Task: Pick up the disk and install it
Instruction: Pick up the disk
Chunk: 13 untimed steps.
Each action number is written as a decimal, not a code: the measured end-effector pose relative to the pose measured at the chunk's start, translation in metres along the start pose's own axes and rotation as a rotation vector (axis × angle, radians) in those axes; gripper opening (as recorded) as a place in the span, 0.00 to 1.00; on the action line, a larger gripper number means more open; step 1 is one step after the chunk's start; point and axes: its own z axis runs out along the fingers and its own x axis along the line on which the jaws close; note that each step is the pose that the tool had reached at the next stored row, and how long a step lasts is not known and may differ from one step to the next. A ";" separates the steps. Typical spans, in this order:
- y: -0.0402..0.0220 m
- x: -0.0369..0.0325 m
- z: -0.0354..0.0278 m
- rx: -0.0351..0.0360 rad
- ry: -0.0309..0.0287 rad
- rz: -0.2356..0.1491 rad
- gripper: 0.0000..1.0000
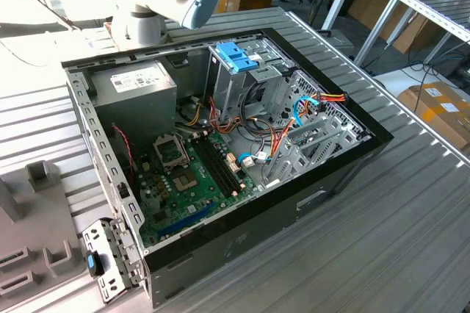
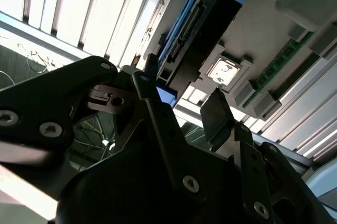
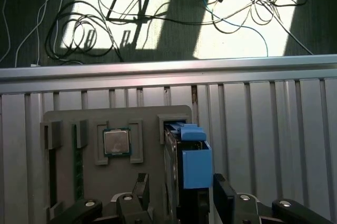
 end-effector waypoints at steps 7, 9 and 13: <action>0.0001 0.0001 0.0018 0.0000 0.0000 0.000 0.60; 0.0001 0.0001 0.0024 0.0000 0.0000 0.000 0.60; 0.0000 0.0001 0.0034 0.0000 -0.0001 0.000 0.60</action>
